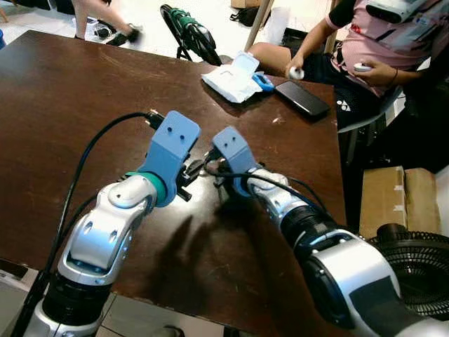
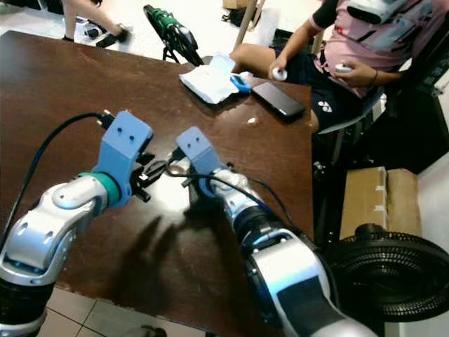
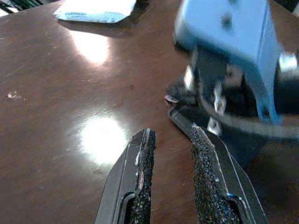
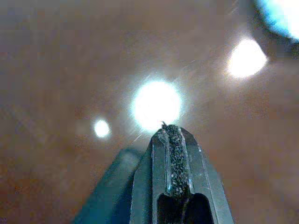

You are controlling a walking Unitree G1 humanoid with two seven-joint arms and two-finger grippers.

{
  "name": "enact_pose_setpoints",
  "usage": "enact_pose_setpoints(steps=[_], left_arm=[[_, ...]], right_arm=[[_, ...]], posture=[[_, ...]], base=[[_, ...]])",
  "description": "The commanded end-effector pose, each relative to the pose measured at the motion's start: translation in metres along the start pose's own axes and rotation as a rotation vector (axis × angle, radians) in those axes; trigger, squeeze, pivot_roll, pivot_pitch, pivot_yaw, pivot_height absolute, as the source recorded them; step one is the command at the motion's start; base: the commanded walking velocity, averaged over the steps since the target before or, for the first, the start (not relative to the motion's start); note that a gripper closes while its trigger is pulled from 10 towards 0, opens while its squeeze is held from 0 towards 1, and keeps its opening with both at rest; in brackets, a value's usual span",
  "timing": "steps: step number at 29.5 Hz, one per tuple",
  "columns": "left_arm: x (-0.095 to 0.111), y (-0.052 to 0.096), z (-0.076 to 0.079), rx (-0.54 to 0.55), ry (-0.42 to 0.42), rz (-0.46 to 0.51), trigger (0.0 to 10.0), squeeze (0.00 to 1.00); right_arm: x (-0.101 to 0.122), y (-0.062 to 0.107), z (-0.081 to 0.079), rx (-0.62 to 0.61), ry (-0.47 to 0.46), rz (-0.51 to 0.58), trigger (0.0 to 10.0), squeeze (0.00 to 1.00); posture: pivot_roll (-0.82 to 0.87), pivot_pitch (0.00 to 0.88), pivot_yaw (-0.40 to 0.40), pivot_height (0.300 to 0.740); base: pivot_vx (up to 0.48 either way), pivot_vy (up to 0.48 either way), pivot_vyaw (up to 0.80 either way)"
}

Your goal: Hang keys on a hook

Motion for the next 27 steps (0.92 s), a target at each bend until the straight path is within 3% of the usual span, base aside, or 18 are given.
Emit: enact_pose_setpoints(steps=[1, 2, 5, 8, 11, 13, 14, 15, 16, 18, 19, 20, 22, 24, 26, 27], left_arm=[[0.004, 0.0, 0.003, -0.016, -0.004, 0.019, 10.0, 0.0], [0.004, 0.0, 0.003, -0.016, -0.004, 0.019, 10.0, 0.0], [0.004, -0.001, 0.003, -0.018, -0.004, 0.022, 10.0, 0.0], [0.005, -0.003, 0.003, -0.019, -0.006, 0.028, 10.0, 0.0], [0.005, -0.003, 0.003, -0.019, -0.007, 0.03, 10.0, 0.0], [0.005, -0.004, 0.002, -0.019, -0.009, 0.031, 10.0, 0.0], [0.005, -0.004, 0.002, -0.019, -0.011, 0.032, 10.0, 0.0], [0.005, -0.004, 0.002, -0.019, -0.012, 0.033, 10.0, 0.0], [0.005, -0.004, 0.002, -0.018, -0.013, 0.033, 10.0, 0.0], [0.005, -0.003, 0.002, -0.017, -0.014, 0.033, 10.0, 0.0], [0.005, -0.003, 0.002, -0.016, -0.013, 0.031, 10.0, 0.0], [0.005, -0.003, 0.002, -0.016, -0.013, 0.031, 10.0, 0.0], [0.003, -0.002, 0.003, -0.013, -0.011, 0.029, 10.0, 0.0], [0.003, -0.002, 0.003, -0.013, -0.011, 0.029, 10.0, 0.0], [0.003, -0.002, 0.003, -0.013, -0.011, 0.028, 10.0, 0.0], [0.002, -0.002, 0.002, -0.013, -0.01, 0.028, 10.0, 0.0]], right_arm=[[0.011, 0.0, 0.002, -0.014, -0.042, 0.053, 0.0, 0.0], [0.011, 0.0, 0.002, -0.014, -0.042, 0.053, 0.0, 0.0], [0.039, 0.002, 0.01, -0.014, -0.109, 0.171, 0.0, 0.0], [0.056, 0.005, 0.013, 0.007, -0.109, 0.24, 0.0, 0.0], [0.059, 0.006, 0.014, 0.015, -0.101, 0.253, 0.0, 0.0], [0.04, 0.003, 0.002, 0.105, -0.042, 0.152, 0.0, 0.0], [0.026, 0.002, -0.004, 0.135, -0.017, 0.08, 10.0, 0.0], [0.013, 0.001, -0.008, 0.158, 0.006, 0.019, 10.0, 0.0], [0.001, 0.002, -0.012, 0.177, 0.044, -0.03, 10.0, 0.94], [-0.006, 0.002, -0.014, 0.19, 0.07, -0.06, 10.0, 0.94], [-0.013, 0.004, -0.015, 0.221, 0.092, -0.094, 10.0, 1.0], [-0.013, 0.004, -0.015, 0.221, 0.092, -0.094, 10.0, 1.0], [-0.023, 0.009, -0.017, 0.338, 0.122, -0.151, 10.0, 1.0], [-0.023, 0.009, -0.017, 0.338, 0.122, -0.151, 10.0, 1.0], [-0.029, 0.015, -0.015, 0.405, 0.164, -0.175, 10.0, 1.0], [-0.034, 0.019, -0.005, 0.412, 0.195, -0.199, 10.0, 1.0]], posture=[[0.14, 0.087, 0.04, 0.74], [0.14, 0.087, 0.04, 0.74], [0.13, 0.07, 0.043, 0.74], [0.12, 0.056, 0.044, 0.74], [0.12, 0.056, 0.044, 0.74], [0.12, 0.047, 0.046, 0.74], [0.12, 0.045, 0.045, 0.74], [0.12, 0.045, 0.045, 0.74], [0.13, 0.044, 0.039, 0.74], [0.13, 0.044, 0.039, 0.74], [0.13, 0.046, 0.035, 0.74], [0.13, 0.046, 0.035, 0.74], [0.12, 0.05, 0.03, 0.74], [0.12, 0.05, 0.03, 0.74], [0.11, 0.051, 0.03, 0.74], [0.09, 0.053, 0.026, 0.74]], base=[[0.0, 0.0, 0.0], [0.0, 0.0, 0.0], [0.0, 0.0, 0.0], [0.0, 0.0, 0.0], [0.0, 0.0, 0.0], [0.0, 0.0, 0.0], [0.0, 0.0, 0.0], [0.0, 0.0, 0.0], [0.0, 0.0, 0.0], [0.0, 0.0, 0.0], [0.0, 0.0, 0.0], [0.0, 0.0, 0.0], [0.0, 0.0, 0.0], [0.0, 0.0, 0.0], [0.0, 0.0, 0.0], [0.0, 0.0, 0.0]])
Point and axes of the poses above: a point about 5 cm out from each wrist's last joint towards the gripper, its own y axis pointing back from the gripper into the wrist, its own x axis along the axis of the wrist's last joint, z = x × y, the point moved 3 cm from there along -y, pointing out of the wrist towards the gripper, and after that the axes turned 10 degrees about -y, right-handed, at the moved point
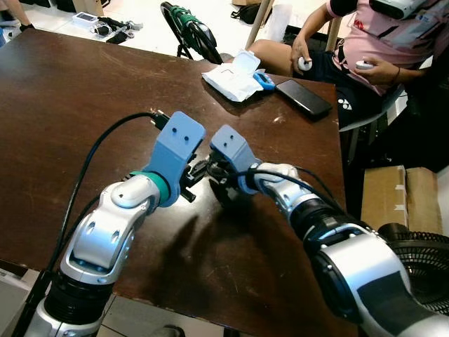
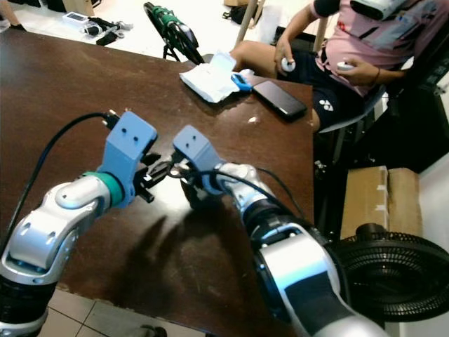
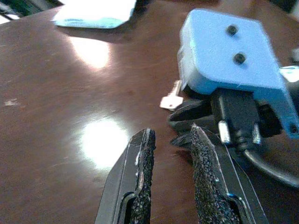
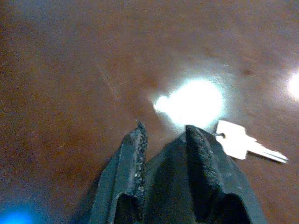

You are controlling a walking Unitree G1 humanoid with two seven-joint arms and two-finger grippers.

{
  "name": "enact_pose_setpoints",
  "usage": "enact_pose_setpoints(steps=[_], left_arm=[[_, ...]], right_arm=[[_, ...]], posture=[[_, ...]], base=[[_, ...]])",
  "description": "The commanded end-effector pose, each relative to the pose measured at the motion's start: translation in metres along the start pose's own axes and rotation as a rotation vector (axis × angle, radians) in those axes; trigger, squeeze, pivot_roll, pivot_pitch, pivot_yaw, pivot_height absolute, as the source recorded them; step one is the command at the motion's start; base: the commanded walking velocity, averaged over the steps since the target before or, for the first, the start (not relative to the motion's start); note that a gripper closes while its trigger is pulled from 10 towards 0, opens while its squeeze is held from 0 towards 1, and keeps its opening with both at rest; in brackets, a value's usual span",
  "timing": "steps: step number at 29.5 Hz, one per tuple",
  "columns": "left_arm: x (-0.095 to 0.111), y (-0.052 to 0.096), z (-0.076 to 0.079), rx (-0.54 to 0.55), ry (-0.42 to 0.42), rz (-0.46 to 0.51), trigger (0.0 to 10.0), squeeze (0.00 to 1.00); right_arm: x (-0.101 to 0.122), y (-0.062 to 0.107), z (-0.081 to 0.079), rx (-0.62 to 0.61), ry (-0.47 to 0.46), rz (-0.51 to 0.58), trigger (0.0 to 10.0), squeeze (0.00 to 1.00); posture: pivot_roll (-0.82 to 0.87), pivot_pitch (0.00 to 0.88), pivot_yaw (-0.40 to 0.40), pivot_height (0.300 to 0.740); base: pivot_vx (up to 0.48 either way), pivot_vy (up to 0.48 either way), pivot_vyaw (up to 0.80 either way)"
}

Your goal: Hang keys on a hook

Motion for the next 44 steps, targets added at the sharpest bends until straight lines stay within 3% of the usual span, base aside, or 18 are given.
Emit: enact_pose_setpoints(steps=[1, 11, 12, 15, 18, 21, 26, 32, 34, 35, 37, 44], left_arm=[[0.001, 0.0, 0.0, -0.003, -0.002, 0.008, 10.0, 0.0], [0.003, -0.003, 0.001, -0.008, -0.006, 0.015, 10.0, 0.0], [0.002, -0.002, 0.001, -0.008, -0.006, 0.014, 10.0, 0.0], [0.002, -0.001, 0.001, -0.006, -0.006, 0.013, 10.0, 0.0], [0.0, 0.0, 0.001, -0.004, -0.006, 0.008, 10.0, 0.0], [0.0, 0.0, 0.001, -0.004, -0.004, 0.008, 10.0, 0.0], [0.001, -0.001, 0.001, -0.006, -0.004, 0.01, 10.0, 0.0], [0.002, -0.001, 0.0, -0.006, -0.005, 0.012, 10.0, 0.0], [0.002, -0.001, 0.0, -0.003, -0.005, 0.012, 10.0, 0.0], [0.002, -0.001, 0.0, -0.003, -0.005, 0.012, 10.0, 0.0], [0.002, 0.0, -0.001, -0.001, -0.006, 0.01, 10.0, 0.0], [0.003, 0.0, -0.002, 0.0, -0.005, 0.011, 10.0, 0.0]], right_arm=[[-0.019, 0.008, 0.005, 0.02, 0.022, -0.067, 10.0, 1.0], [-0.025, 0.008, 0.014, -0.1, 0.007, -0.092, 10.0, 1.0], [-0.024, 0.008, 0.017, -0.141, 0.021, -0.093, 10.0, 0.0], [-0.021, 0.008, 0.022, -0.194, 0.023, -0.08, 10.0, 0.0], [0.003, 0.011, 0.034, -0.304, 0.001, 0.029, 10.0, 0.0], [0.01, 0.011, 0.034, -0.303, -0.005, 0.056, 10.0, 0.0], [0.005, 0.013, 0.037, -0.326, 0.004, 0.041, 10.0, 0.0], [0.0, 0.015, 0.041, -0.359, -0.047, 0.036, 10.0, 0.0], [-0.008, 0.013, 0.038, -0.347, -0.183, 0.026, 10.0, 0.0], [-0.008, 0.013, 0.038, -0.347, -0.183, 0.026, 10.0, 0.0], [-0.018, 0.01, 0.032, -0.327, -0.291, 0.003, 10.0, 0.0], [-0.022, 0.008, 0.029, -0.325, -0.351, -0.013, 10.0, 0.0]], posture=[[0.09, 0.051, 0.028, 0.74], [0.1, 0.048, 0.031, 0.74], [0.1, 0.048, 0.031, 0.74], [0.1, 0.05, 0.032, 0.74], [0.11, 0.053, 0.032, 0.74], [0.1, 0.056, 0.032, 0.74], [0.1, 0.06, 0.034, 0.74], [0.1, 0.062, 0.034, 0.74], [0.11, 0.071, 0.033, 0.74], [0.11, 0.071, 0.033, 0.74], [0.11, 0.075, 0.034, 0.74], [0.12, 0.085, 0.033, 0.74]], base=[[0.0, 0.0, 0.0], [0.0, 0.0, 0.0], [0.0, 0.0, 0.0], [0.0, 0.0, 0.0], [0.0, 0.0, 0.0], [0.0, 0.0, 0.0], [0.0, 0.0, 0.0], [0.0, 0.0, 0.0], [0.0, 0.0, 0.0], [0.0, 0.0, 0.0], [0.0, 0.0, 0.0], [0.0, 0.0, 0.0]])
Point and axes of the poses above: a point about 5 cm out from each wrist's last joint towards the gripper, its own y axis pointing back from the gripper into the wrist, its own x axis along the axis of the wrist's last joint, z = x × y, the point moved 3 cm from there along -y, pointing out of the wrist towards the gripper, and after that the axes turned 10 degrees about -y, right-handed, at the moved point
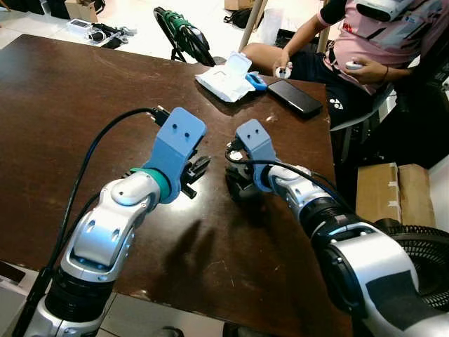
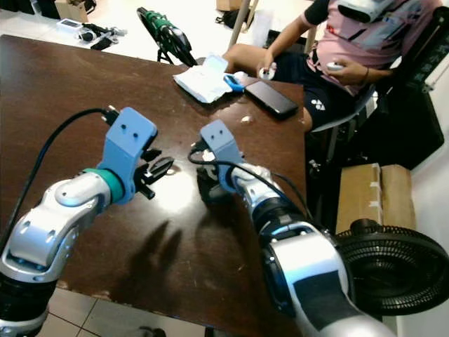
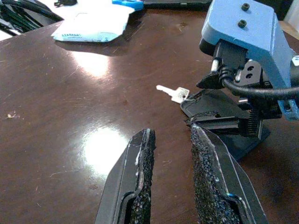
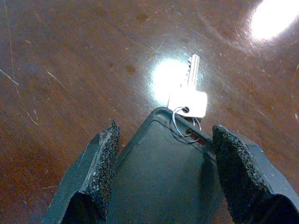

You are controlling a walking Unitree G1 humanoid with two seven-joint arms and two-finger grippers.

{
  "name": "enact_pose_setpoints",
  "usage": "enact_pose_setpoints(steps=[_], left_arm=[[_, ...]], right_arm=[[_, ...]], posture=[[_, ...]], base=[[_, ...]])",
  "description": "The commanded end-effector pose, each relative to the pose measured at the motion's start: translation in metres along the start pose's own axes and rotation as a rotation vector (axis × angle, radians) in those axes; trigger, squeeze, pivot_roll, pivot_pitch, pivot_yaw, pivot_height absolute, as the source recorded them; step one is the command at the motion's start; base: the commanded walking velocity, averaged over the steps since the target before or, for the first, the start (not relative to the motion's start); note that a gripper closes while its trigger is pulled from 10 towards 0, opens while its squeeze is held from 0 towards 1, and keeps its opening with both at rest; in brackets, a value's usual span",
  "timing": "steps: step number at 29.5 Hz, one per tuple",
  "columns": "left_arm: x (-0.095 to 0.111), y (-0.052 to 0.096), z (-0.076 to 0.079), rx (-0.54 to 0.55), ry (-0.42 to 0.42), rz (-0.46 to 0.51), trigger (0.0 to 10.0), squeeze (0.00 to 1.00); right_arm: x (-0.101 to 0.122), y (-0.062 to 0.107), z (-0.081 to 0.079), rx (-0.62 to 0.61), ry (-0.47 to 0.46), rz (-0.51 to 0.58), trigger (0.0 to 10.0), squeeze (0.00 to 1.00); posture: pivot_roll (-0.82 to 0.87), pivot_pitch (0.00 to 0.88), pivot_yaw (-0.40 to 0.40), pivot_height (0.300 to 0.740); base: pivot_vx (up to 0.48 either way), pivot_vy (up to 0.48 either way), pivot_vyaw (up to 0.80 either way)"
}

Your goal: Hang keys on a hook

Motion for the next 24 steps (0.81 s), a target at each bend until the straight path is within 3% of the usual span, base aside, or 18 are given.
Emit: enact_pose_setpoints(steps=[1, 2, 7, 8, 10, 17, 18, 24], left_arm=[[-0.001, 0.0, 0.001, -0.008, 0.005, -0.011, 10.0, 0.0], [-0.001, 0.0, 0.001, -0.008, 0.006, -0.011, 10.0, 0.0], [-0.001, 0.0, 0.0, -0.006, 0.006, -0.013, 10.0, 0.0], [-0.001, 0.0, 0.0, -0.006, 0.007, -0.013, 10.0, 0.0], [-0.001, 0.0, 0.0, -0.006, 0.006, -0.013, 10.0, 0.0], [-0.001, 0.001, -0.001, -0.006, 0.007, -0.013, 10.0, 0.0], [-0.001, 0.0, 0.0, -0.008, 0.006, -0.012, 10.0, 0.0], [-0.001, 0.0, 0.0, -0.008, 0.007, -0.013, 10.0, 0.0]], right_arm=[[-0.01, -0.001, -0.001, 0.0, -0.034, -0.03, 10.0, 0.0], [-0.01, -0.001, -0.002, 0.001, -0.032, -0.032, 7.6, 0.0], [-0.011, -0.001, -0.002, -0.01, -0.018, -0.04, 7.1, 0.0], [-0.012, -0.001, -0.001, -0.021, -0.011, -0.045, 5.9, 0.0], [-0.014, -0.001, 0.001, -0.033, -0.012, -0.048, 5.4, 0.0], [-0.014, 0.0, 0.006, -0.071, -0.018, -0.048, 5.1, 0.0], [-0.014, 0.001, 0.009, -0.087, -0.029, -0.049, 4.6, 0.0], [-0.015, 0.0, 0.007, -0.085, -0.039, -0.057, 4.7, 0.0]], posture=[[0.12, 0.087, 0.033, 0.74], [0.12, 0.091, 0.031, 0.74], [0.12, 0.095, 0.031, 0.74], [0.12, 0.095, 0.031, 0.74], [0.12, 0.099, 0.032, 0.74], [0.12, 0.1, 0.032, 0.74], [0.12, 0.102, 0.034, 0.74], [0.12, 0.103, 0.034, 0.74]], base=[[0.0, 0.0, 0.0], [0.0, 0.0, 0.0], [0.0, 0.0, 0.0], [0.0, 0.0, 0.0], [0.0, 0.0, 0.0], [0.0, 0.0, 0.0], [0.0, 0.0, 0.0], [0.0, 0.0, 0.0]])
Point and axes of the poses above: a point about 5 cm out from each wrist's last joint towards the gripper, its own y axis pointing back from the gripper into the wrist, its own x axis along the axis of the wrist's last joint, z = x × y, the point moved 3 cm from there along -y, pointing out of the wrist towards the gripper, and after that the axes turned 10 degrees about -y, right-handed, at the moved point
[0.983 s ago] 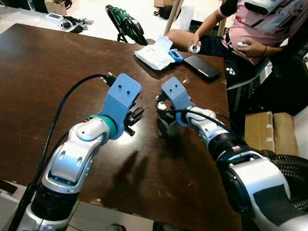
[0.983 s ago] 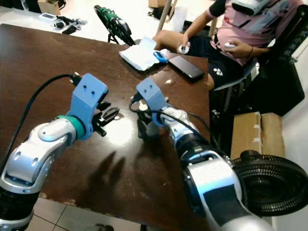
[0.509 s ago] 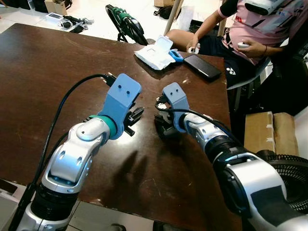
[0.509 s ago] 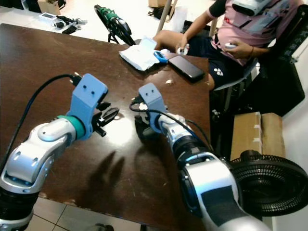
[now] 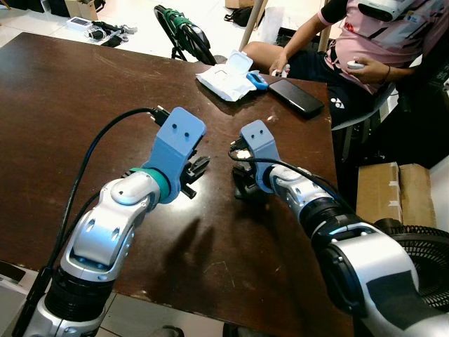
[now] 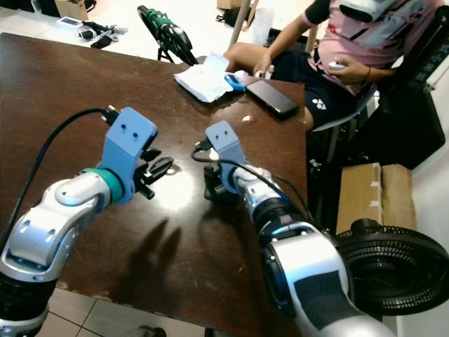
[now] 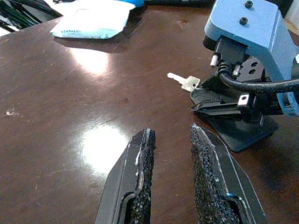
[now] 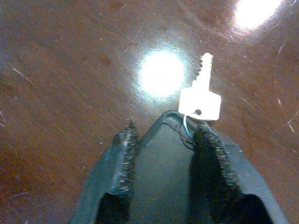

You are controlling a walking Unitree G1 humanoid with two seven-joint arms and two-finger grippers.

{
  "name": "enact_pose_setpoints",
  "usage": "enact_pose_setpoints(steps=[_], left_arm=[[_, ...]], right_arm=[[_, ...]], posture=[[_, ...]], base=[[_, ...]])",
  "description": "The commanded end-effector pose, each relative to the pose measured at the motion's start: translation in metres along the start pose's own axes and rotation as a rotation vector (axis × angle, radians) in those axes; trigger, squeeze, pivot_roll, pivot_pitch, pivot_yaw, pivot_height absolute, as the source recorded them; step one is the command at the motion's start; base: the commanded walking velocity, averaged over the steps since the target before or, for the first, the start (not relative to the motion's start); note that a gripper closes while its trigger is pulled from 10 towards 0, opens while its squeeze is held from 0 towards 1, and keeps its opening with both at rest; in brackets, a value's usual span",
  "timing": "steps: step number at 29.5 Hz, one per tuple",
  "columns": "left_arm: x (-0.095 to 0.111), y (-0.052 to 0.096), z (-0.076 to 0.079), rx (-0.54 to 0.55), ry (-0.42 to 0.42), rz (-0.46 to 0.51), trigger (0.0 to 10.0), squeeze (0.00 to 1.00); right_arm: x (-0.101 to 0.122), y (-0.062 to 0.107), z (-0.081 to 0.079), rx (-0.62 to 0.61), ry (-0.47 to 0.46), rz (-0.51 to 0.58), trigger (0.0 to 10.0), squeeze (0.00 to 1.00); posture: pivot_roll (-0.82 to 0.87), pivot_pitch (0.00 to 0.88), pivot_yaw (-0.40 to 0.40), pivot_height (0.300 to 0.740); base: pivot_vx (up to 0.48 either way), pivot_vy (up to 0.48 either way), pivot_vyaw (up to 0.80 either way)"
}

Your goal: Hang keys on a hook

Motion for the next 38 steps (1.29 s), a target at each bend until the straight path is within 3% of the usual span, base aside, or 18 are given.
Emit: enact_pose_setpoints(steps=[1, 3, 6, 7, 13, 20, 22, 28, 29, 38], left_arm=[[-0.001, 0.0, 0.0, -0.008, 0.006, -0.006, 10.0, 0.0], [0.0, 0.001, 0.001, -0.006, 0.006, -0.007, 10.0, 0.0], [0.0, 0.001, 0.001, -0.006, 0.007, -0.008, 10.0, 0.0], [0.0, 0.001, 0.001, -0.005, 0.007, -0.008, 10.0, 0.0], [0.0, 0.002, 0.001, -0.005, 0.009, -0.007, 10.0, 0.0], [0.0, 0.001, 0.0, -0.005, 0.008, -0.006, 10.0, 0.0], [-0.001, 0.002, 0.0, -0.005, 0.008, -0.009, 10.0, 0.0], [-0.002, 0.002, 0.001, -0.007, 0.009, -0.012, 10.0, 0.0], [-0.002, 0.002, 0.001, -0.008, 0.009, -0.012, 10.0, 0.0], [-0.001, 0.001, 0.002, -0.011, 0.008, -0.007, 10.0, 0.0]], right_arm=[[-0.012, 0.0, 0.0, -0.007, -0.023, -0.044, 4.7, 0.0], [-0.015, -0.001, -0.004, 0.004, 0.002, -0.057, 3.8, 0.0], [-0.016, -0.002, -0.006, 0.007, 0.014, -0.062, 3.8, 0.0], [-0.019, -0.002, -0.008, 0.013, 0.03, -0.072, 0.0, 0.0], [-0.024, -0.003, -0.012, 0.027, 0.043, -0.087, 0.0, 0.0], [-0.013, -0.003, -0.007, 0.0, 0.017, -0.034, 0.0, 0.0], [0.01, -0.002, -0.006, -0.006, -0.039, 0.065, 0.0, 0.0], [0.051, 0.003, -0.008, 0.034, -0.136, 0.233, 0.0, 0.0], [0.068, 0.007, -0.008, 0.056, -0.177, 0.3, 0.0, 0.0], [0.09, 0.014, -0.008, 0.11, -0.208, 0.374, 0.0, 0.0]], posture=[[0.12, 0.103, 0.034, 0.74], [0.13, 0.107, 0.03, 0.74], [0.13, 0.107, 0.03, 0.74], [0.13, 0.111, 0.028, 0.74], [0.13, 0.112, 0.027, 0.74], [0.13, 0.109, 0.029, 0.74], [0.13, 0.108, 0.031, 0.74], [0.13, 0.105, 0.034, 0.74], [0.13, 0.099, 0.037, 0.74], [0.12, 0.087, 0.039, 0.74]], base=[[0.0, 0.0, 0.0], [0.0, 0.0, 0.0], [0.0, 0.0, 0.0], [0.0, 0.0, 0.0], [0.0, 0.0, 0.0], [0.0, 0.0, 0.0], [0.0, 0.0, 0.0], [0.0, 0.0, 0.0], [0.0, 0.0, 0.0], [0.0, 0.0, 0.0]])
Point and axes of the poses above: a point about 5 cm out from each wrist's last joint towards the gripper, its own y axis pointing back from the gripper into the wrist, its own x axis along the axis of the wrist's last joint, z = x × y, the point moved 3 cm from there along -y, pointing out of the wrist towards the gripper, and after that the axes turned 10 degrees about -y, right-handed, at the moved point
